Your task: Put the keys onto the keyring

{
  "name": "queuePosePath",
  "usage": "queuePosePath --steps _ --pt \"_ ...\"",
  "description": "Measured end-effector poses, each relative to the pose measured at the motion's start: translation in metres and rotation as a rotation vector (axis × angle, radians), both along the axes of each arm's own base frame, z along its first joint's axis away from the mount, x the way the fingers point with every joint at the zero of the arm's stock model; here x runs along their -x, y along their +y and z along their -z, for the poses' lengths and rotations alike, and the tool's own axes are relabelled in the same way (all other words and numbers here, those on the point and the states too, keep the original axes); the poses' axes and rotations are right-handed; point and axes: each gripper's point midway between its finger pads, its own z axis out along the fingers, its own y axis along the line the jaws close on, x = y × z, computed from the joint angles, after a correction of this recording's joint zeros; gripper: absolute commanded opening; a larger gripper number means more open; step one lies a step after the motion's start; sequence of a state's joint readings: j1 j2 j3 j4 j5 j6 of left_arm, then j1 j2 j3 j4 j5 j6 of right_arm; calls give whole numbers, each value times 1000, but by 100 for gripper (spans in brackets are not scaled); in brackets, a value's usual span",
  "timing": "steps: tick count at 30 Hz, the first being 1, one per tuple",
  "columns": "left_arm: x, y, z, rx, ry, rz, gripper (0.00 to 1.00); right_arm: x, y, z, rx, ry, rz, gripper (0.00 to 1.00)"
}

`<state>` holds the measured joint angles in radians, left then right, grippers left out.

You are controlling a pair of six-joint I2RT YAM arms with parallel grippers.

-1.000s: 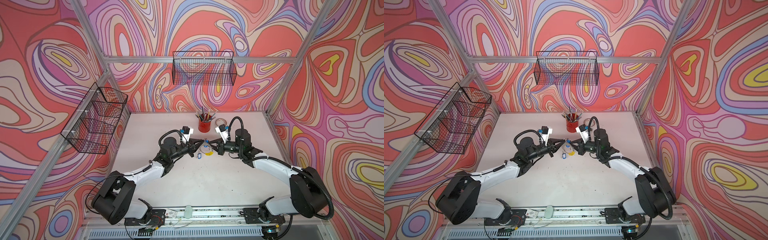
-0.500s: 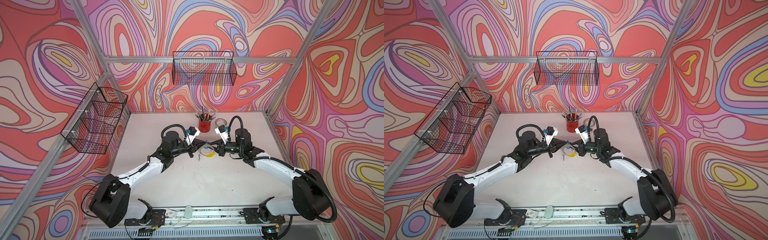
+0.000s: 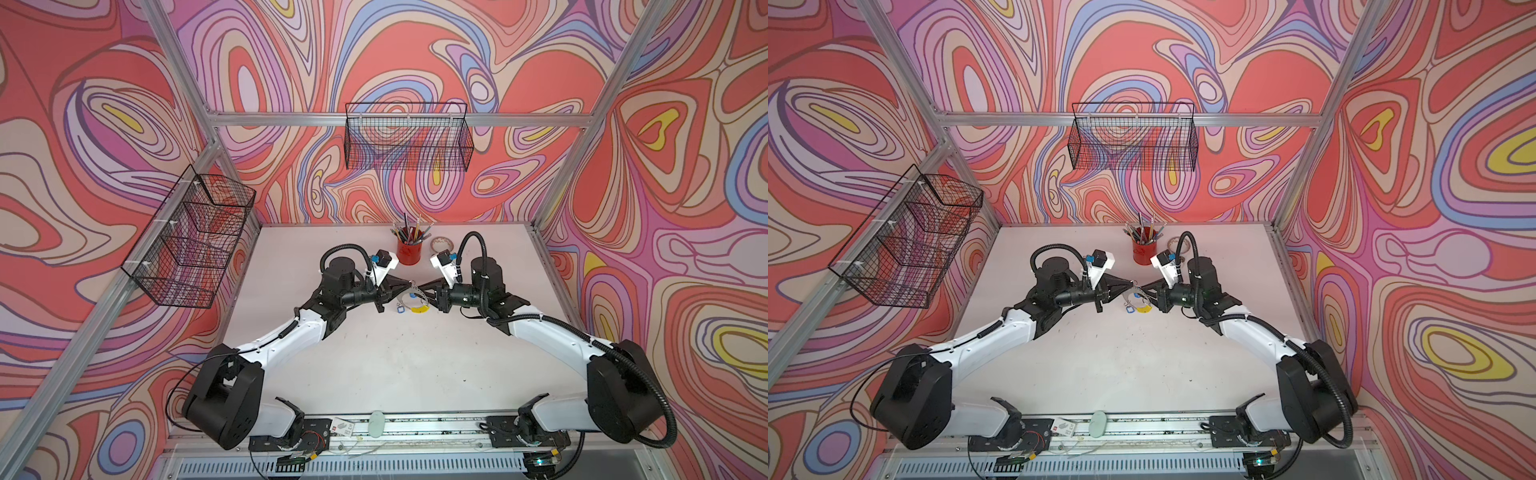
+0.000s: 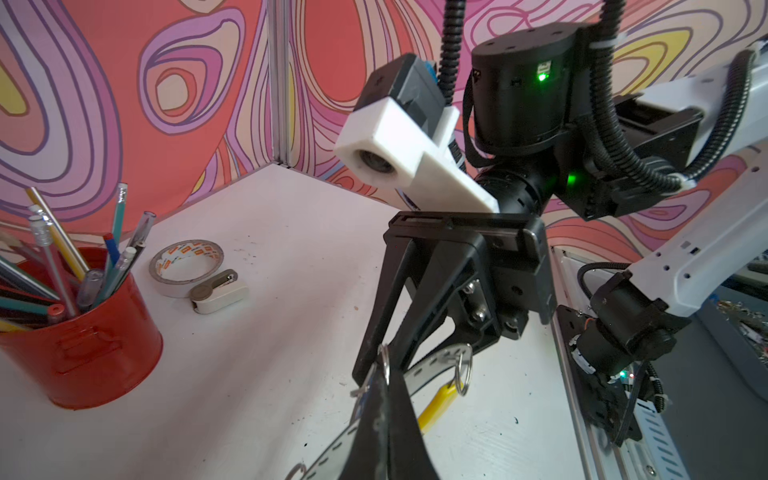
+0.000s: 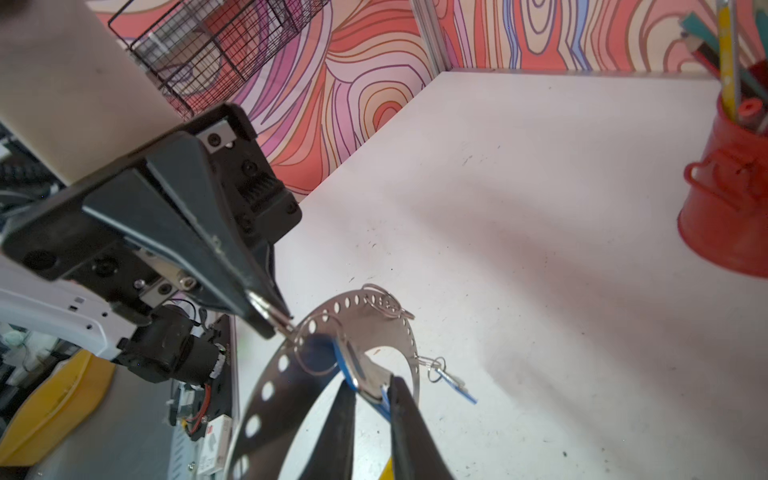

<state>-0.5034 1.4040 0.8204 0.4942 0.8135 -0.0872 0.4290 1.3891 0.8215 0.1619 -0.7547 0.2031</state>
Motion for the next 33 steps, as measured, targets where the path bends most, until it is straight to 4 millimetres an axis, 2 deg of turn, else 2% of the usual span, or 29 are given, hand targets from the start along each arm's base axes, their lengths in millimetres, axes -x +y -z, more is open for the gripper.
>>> queuePosePath --steps 4,7,13,21,23,25,29,33 --pt "1 -1 1 33 25 10 0 -3 -1 1 8 -9 17 29" --pt "3 -2 0 43 29 17 0 -6 -2 1 14 -14 31 36" --pt "3 -1 1 44 34 15 0 -12 0 -12 30 -60 51 40" --pt "3 4 1 61 56 24 0 -32 -30 -7 153 -90 273 49" --pt "4 3 1 62 56 27 0 -38 -35 -6 166 -91 317 54" --pt "4 3 1 62 56 30 0 -41 -37 -7 167 -98 337 55" --pt "4 3 1 62 56 29 0 -43 -34 -7 162 -95 326 56" --pt "4 3 1 61 57 29 0 -35 -25 -6 149 -84 266 58"
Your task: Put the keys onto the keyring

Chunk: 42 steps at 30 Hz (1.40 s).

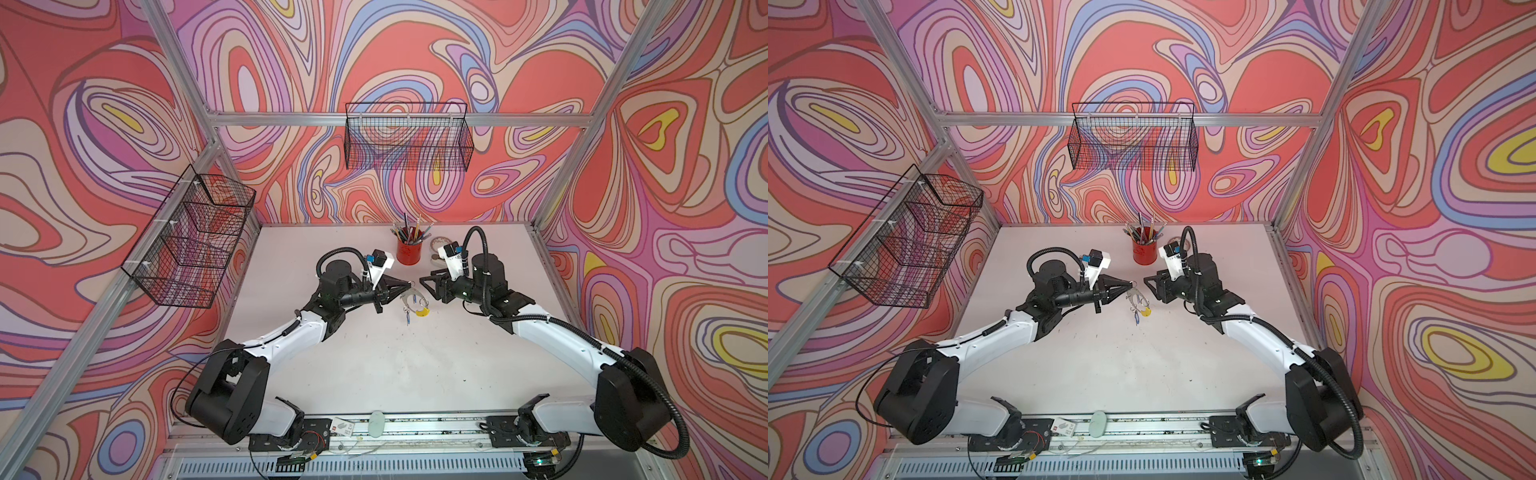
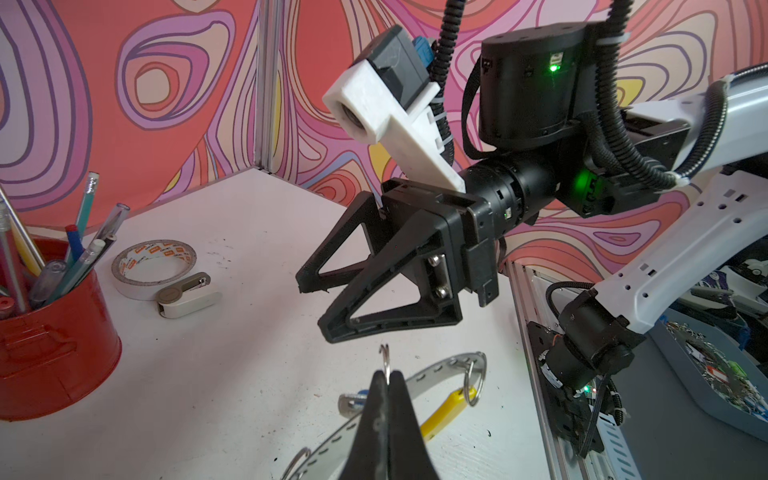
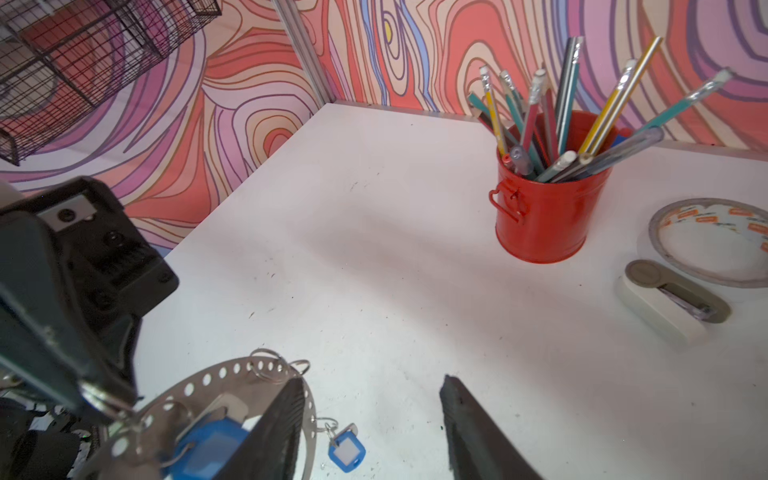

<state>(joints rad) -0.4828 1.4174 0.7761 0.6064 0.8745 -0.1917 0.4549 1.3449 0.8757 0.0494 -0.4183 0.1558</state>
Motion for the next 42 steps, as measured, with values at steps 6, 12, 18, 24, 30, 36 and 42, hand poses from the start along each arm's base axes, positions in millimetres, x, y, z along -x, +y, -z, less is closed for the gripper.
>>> queuePosePath --steps 6,12,18,24,30,36,42 --pt "0 0 1 -1 2 0 0 17 15 0 -25 15 -99 58" --pt "-1 -1 5 -5 14 0 0 23 24 6 -27 34 -141 57" --pt "-2 -1 8 -7 25 0 0 24 28 15 -26 59 -157 55" --pt "-5 -3 11 -3 40 1 0 25 32 20 -31 75 -173 51" --pt "-6 -3 12 -4 39 -3 0 23 30 23 -19 83 -155 54" --pt "-5 -3 12 -4 40 -3 0 9 4 32 36 107 -20 57" --pt "-5 -3 13 -4 40 -3 0 0 -24 9 12 73 75 62"
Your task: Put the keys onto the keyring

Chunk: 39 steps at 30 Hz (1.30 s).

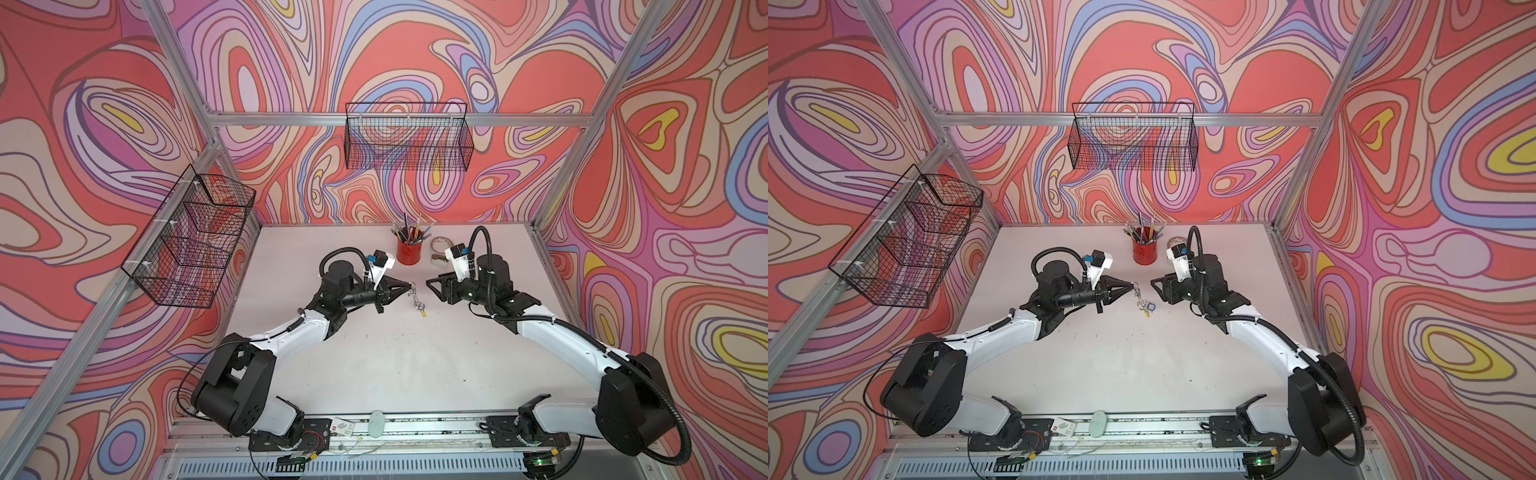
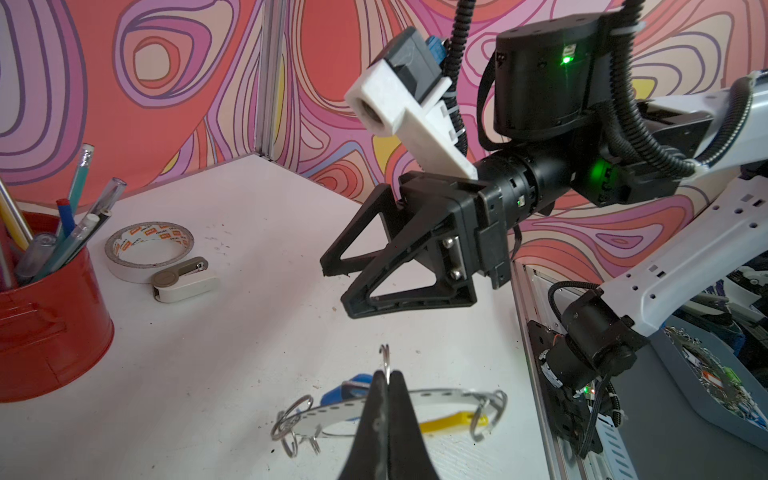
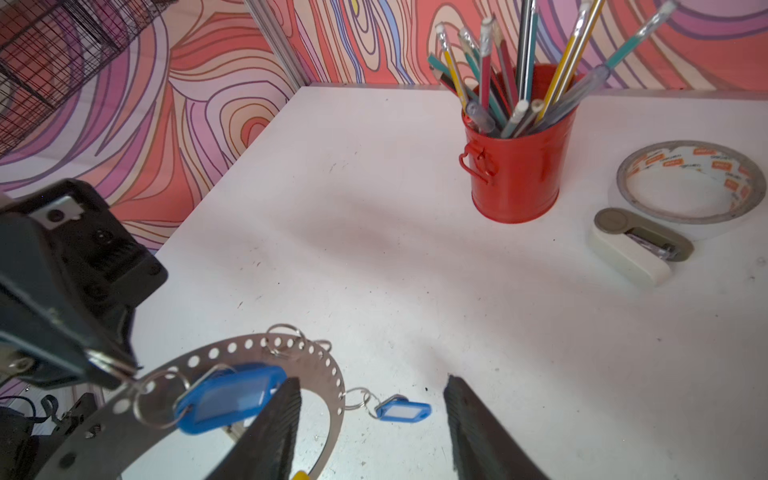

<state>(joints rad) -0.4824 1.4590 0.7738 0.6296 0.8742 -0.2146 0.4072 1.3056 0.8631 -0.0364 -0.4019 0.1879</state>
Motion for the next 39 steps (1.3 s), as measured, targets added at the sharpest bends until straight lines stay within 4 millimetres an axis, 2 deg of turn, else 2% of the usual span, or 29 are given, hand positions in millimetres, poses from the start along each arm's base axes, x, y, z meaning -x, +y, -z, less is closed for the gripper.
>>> queuePosePath --steps 3,9,17,23,34,39 --pt "-1 -1 1 5 1 0 0 6 3 -6 -15 -6 -29 63" --pt "-3 -2 4 7 20 -1 0 18 13 -3 -32 28 -94 65" --pt "-3 -2 2 16 17 -2 0 36 39 2 -45 51 -199 65" --pt "-5 -3 5 19 28 -3 0 34 47 19 -36 90 -216 65" --pt "-5 -3 4 31 33 0 0 30 49 14 -49 67 -211 60" --pt "-5 -4 3 36 36 3 0 30 53 15 -57 63 -221 52"
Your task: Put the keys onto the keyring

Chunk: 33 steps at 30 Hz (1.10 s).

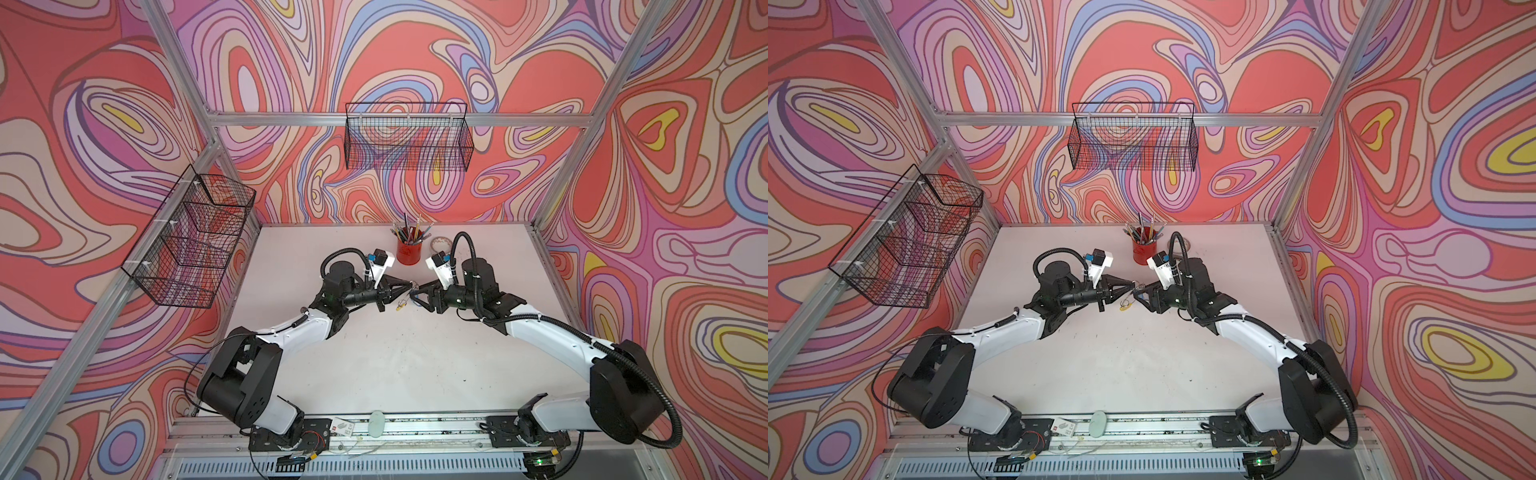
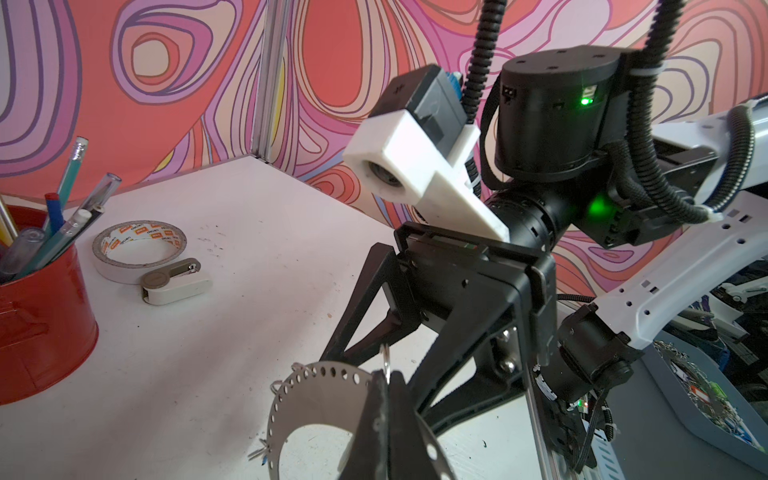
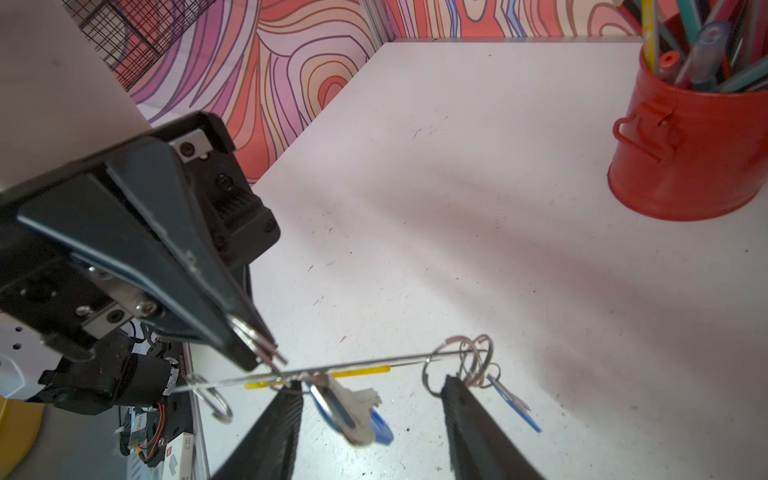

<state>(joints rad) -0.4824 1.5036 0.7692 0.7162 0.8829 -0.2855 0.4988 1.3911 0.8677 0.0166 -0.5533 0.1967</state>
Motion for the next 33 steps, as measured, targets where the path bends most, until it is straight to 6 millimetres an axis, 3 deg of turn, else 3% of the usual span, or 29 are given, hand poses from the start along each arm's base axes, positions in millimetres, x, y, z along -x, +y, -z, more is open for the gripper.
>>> queuePosePath --steps 8,15,33 --pt "0 0 -1 3 -2 -1 0 1 3 -2 -14 -3 -16 20" --pt "-1 0 1 -3 -1 -4 0 3 5 -4 -21 -6 -31 0" --pt "-1 6 10 -32 19 8 0 5 -8 -9 54 -54 21 0"
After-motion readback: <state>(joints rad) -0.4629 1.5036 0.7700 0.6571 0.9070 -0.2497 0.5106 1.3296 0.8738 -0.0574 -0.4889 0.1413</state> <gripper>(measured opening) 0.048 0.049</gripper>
